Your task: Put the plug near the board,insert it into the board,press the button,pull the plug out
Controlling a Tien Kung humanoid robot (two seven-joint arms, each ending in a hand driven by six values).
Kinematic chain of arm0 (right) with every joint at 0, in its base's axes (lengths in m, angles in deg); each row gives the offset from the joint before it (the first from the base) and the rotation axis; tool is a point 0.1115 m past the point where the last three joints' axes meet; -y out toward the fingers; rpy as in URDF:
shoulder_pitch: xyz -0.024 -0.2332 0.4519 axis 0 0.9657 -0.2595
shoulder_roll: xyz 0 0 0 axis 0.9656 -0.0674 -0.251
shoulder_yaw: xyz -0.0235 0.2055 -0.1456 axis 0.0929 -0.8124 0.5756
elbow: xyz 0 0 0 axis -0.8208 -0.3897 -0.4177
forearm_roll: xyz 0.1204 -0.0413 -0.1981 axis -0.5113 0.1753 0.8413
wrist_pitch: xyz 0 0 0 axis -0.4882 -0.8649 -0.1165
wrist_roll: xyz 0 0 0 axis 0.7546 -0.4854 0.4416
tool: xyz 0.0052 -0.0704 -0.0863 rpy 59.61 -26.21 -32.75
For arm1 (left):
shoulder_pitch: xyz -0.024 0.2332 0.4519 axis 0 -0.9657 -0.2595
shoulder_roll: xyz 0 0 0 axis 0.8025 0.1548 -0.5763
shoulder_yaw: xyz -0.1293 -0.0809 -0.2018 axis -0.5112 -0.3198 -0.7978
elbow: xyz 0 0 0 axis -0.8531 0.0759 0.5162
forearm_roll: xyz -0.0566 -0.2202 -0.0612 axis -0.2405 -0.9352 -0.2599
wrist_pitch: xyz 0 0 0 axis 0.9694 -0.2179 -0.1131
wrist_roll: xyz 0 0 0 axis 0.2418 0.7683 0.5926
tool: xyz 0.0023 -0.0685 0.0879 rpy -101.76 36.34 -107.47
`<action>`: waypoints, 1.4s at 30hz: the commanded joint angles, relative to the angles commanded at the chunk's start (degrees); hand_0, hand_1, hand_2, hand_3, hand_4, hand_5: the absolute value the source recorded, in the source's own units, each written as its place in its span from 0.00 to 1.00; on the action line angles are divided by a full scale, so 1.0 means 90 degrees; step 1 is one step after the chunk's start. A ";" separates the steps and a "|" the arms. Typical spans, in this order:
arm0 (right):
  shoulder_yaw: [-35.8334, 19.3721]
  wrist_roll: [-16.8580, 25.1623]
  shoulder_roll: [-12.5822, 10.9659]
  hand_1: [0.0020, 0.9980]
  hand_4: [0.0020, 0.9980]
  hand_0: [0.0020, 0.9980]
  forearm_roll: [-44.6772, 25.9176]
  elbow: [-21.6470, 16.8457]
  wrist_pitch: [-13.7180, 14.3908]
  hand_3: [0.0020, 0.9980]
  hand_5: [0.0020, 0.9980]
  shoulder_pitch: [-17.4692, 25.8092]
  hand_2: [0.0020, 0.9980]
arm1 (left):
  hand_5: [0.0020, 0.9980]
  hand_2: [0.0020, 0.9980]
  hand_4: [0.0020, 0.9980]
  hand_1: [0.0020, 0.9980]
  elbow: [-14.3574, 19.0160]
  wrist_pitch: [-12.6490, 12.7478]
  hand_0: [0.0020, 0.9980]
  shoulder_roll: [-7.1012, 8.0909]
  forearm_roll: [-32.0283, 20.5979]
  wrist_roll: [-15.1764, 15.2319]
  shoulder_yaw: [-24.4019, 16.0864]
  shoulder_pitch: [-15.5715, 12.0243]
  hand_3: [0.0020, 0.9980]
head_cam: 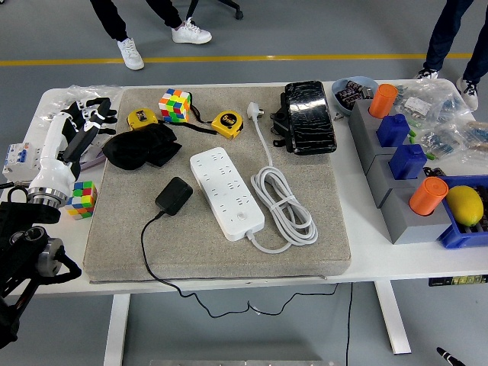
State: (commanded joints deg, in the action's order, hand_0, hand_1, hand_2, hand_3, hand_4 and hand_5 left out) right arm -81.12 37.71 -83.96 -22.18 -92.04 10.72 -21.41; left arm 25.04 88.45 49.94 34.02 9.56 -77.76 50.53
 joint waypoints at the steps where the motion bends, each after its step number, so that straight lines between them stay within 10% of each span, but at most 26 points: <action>1: -0.0014 0.0002 -0.0001 0.64 0.98 0.57 0.0001 -0.0001 0.0002 0.56 0.57 0.0004 0.63 | 0.59 0.60 0.89 0.60 0.0003 0.0029 0.48 0.0001 0.0097 -0.0037 0.0030 0.0004 0.66; 19: -0.0268 0.0006 0.0028 0.64 0.98 0.57 0.0062 -0.0012 -0.0001 0.56 0.57 0.0150 0.63 | 0.61 0.76 1.00 0.77 0.0038 0.0097 0.76 -0.0084 0.4404 -0.2274 0.1027 0.0203 0.79; 42: -0.0457 0.0001 -0.0014 0.64 0.98 0.57 0.0108 -0.0018 0.0008 0.56 0.57 0.0272 0.63 | 0.60 0.65 1.00 0.64 -0.0681 0.0156 0.69 -0.0266 0.4975 -0.2902 0.1929 0.0569 0.73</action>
State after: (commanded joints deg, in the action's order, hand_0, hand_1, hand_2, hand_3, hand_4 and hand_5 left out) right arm -85.23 37.72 -84.09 -21.21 -92.20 10.79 -18.96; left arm 18.92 89.86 47.55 78.80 -16.56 -60.40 55.65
